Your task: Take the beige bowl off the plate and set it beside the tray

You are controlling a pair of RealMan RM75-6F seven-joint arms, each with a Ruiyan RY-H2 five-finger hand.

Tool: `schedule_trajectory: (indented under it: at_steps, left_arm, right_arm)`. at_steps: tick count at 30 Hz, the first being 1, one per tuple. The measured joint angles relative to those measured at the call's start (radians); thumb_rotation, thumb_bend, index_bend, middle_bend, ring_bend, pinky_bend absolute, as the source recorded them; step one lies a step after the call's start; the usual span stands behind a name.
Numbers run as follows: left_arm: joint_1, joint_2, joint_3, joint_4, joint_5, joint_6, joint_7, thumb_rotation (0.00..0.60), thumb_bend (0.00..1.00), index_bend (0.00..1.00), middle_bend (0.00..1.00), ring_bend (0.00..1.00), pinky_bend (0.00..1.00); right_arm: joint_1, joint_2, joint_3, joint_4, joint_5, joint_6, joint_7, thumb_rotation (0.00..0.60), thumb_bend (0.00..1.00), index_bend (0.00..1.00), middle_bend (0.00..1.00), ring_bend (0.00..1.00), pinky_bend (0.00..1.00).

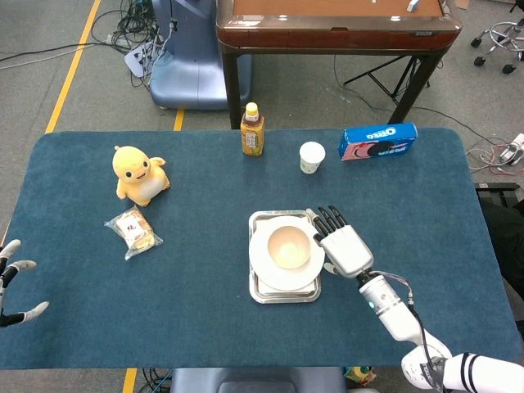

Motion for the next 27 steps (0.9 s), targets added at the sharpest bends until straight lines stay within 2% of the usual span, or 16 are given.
schedule_trajectory:
  at_steps: [27]
  left_arm:
    - [0.016,0.027,-0.023,-0.002,-0.024,0.02,-0.047,0.6,0.05,0.35,0.11,0.02,0.21]
  right_arm:
    - [0.101,-0.103,-0.013,0.041,0.116,-0.075,-0.082,0.6,0.28,0.52,0.07,0.0,0.04]
